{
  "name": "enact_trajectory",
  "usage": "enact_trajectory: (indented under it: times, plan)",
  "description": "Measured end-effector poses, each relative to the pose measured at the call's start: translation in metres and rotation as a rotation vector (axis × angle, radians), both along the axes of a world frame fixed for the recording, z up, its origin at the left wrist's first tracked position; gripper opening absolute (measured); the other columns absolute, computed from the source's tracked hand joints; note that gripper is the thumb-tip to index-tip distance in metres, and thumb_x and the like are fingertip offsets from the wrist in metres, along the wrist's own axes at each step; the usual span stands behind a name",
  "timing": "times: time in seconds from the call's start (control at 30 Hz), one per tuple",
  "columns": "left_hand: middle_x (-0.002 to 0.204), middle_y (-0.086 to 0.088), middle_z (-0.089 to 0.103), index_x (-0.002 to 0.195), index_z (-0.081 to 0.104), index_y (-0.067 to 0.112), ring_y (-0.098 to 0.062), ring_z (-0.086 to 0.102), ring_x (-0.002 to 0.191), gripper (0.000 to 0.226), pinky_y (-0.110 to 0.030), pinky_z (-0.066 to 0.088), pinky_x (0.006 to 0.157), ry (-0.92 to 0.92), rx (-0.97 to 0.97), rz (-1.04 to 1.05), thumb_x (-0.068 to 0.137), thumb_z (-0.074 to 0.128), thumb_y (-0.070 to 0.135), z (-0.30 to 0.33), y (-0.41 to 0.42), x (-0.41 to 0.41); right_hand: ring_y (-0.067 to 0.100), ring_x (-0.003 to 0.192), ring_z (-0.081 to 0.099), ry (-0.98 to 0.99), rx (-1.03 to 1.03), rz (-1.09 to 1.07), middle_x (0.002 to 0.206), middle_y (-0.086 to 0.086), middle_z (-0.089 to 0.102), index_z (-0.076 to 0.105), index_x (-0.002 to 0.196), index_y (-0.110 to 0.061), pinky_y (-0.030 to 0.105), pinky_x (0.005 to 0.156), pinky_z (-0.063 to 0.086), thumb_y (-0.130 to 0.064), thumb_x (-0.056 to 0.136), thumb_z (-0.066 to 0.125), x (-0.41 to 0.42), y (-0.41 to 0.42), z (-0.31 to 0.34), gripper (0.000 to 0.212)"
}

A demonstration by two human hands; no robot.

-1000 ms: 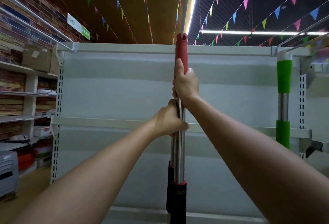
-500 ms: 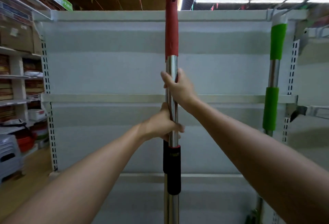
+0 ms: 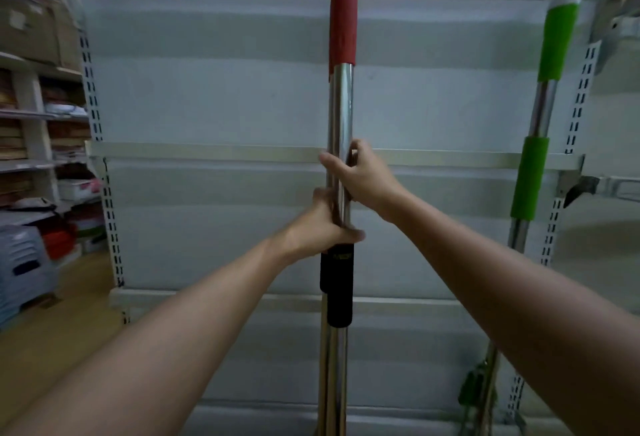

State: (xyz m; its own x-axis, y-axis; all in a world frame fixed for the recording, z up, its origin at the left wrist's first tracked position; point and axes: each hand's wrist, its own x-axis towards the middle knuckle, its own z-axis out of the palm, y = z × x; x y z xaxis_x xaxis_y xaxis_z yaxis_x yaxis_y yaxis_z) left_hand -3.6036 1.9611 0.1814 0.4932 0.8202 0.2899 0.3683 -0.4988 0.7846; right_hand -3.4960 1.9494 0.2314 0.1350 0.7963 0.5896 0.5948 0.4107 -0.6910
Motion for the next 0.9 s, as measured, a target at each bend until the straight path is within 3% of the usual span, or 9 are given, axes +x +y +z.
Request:
enact_trajectory:
  times: [0.13, 0.23, 0.3, 0.47, 0.53, 0.63, 0.73, 0.9]
  plan:
    - [0.108, -0.003, 0.057, 0.126, 0.024, 0.021, -0.024, 0.06, 0.107, 0.086, -0.044, 0.051, 0.094, -0.024, -0.07, 0.01, 0.063, 0.082, 0.029, -0.044, -0.003, -0.003, 0.01, 0.077, 0.057, 0.196, -0.036, 0.098, 0.09, -0.003, 0.057, 0.045, 0.112, -0.019, 0.029, 0.072, 0.049, -0.042, 0.091, 0.057, 0.007, -0.014, -0.023, 0.033]
    - [0.108, 0.0, 0.055, 0.121, 0.028, 0.022, -0.022, 0.059, 0.107, 0.086, -0.047, 0.05, 0.094, 0.016, -0.11, 0.032, 0.055, 0.081, 0.037, -0.071, -0.004, -0.002, 0.009, 0.075, 0.058, 0.343, -0.057, 0.105, 0.09, -0.001, 0.058, 0.05, 0.114, -0.012, 0.027, 0.07, 0.049, -0.045, 0.095, 0.047, 0.015, -0.023, -0.048, 0.037]
    - [0.109, -0.003, 0.056, 0.122, 0.032, 0.02, -0.022, 0.06, 0.106, 0.089, -0.047, 0.051, 0.093, 0.024, -0.125, 0.028, 0.05, 0.079, 0.042, -0.084, -0.003, 0.0, 0.013, 0.081, 0.059, 0.388, -0.095, 0.071, 0.093, 0.001, 0.06, 0.054, 0.117, -0.01, 0.032, 0.076, 0.051, -0.048, 0.096, 0.042, 0.021, -0.025, -0.068, 0.044]
    - [0.103, -0.008, 0.059, 0.121, 0.04, 0.014, -0.018, 0.061, 0.09, 0.082, -0.047, 0.054, 0.085, 0.044, -0.075, 0.047, 0.052, 0.078, 0.038, -0.096, -0.003, 0.002, 0.014, 0.115, 0.052, 0.357, -0.243, 0.113, 0.135, 0.001, 0.052, 0.048, 0.129, -0.023, 0.04, 0.097, 0.047, -0.057, 0.093, 0.039, 0.023, -0.031, -0.113, 0.051]
    - [0.106, -0.006, 0.055, 0.128, 0.032, 0.012, -0.017, 0.06, 0.093, 0.083, -0.043, 0.055, 0.084, 0.05, -0.037, 0.063, 0.062, 0.081, 0.026, -0.096, -0.006, 0.002, 0.013, 0.128, 0.043, 0.325, -0.296, 0.179, 0.146, -0.004, 0.042, 0.033, 0.145, -0.025, 0.038, 0.104, 0.041, -0.063, 0.086, 0.045, 0.016, -0.031, -0.118, 0.071]
    - [0.115, -0.002, 0.056, 0.136, 0.019, 0.013, -0.02, 0.06, 0.105, 0.091, -0.038, 0.053, 0.088, 0.072, 0.004, 0.067, 0.068, 0.079, 0.016, -0.097, -0.006, 0.003, 0.01, 0.128, 0.045, 0.226, -0.281, 0.267, 0.139, -0.008, 0.047, 0.025, 0.148, -0.031, 0.034, 0.111, 0.035, -0.049, 0.088, 0.058, 0.002, -0.029, -0.119, 0.071]
    - [0.118, -0.004, 0.058, 0.132, 0.038, 0.02, -0.023, 0.057, 0.11, 0.082, -0.042, 0.051, 0.092, 0.057, 0.129, 0.166, 0.06, 0.076, 0.027, -0.099, -0.005, 0.005, 0.016, 0.121, 0.052, 0.206, -0.275, 0.243, 0.133, -0.003, 0.053, 0.018, 0.148, -0.032, 0.037, 0.107, 0.04, -0.041, 0.087, 0.065, -0.005, -0.025, -0.118, 0.078]
    - [0.138, -0.007, 0.027, 0.131, 0.036, 0.021, -0.026, 0.028, 0.131, 0.074, -0.036, 0.03, 0.111, 0.027, 0.063, 0.286, 0.068, 0.076, 0.031, -0.088, -0.006, 0.003, 0.019, 0.115, 0.059, 0.31, -0.279, 0.28, 0.125, 0.004, 0.06, 0.027, 0.143, -0.031, 0.044, 0.103, 0.046, -0.028, 0.089, 0.064, -0.007, -0.022, -0.12, 0.066]
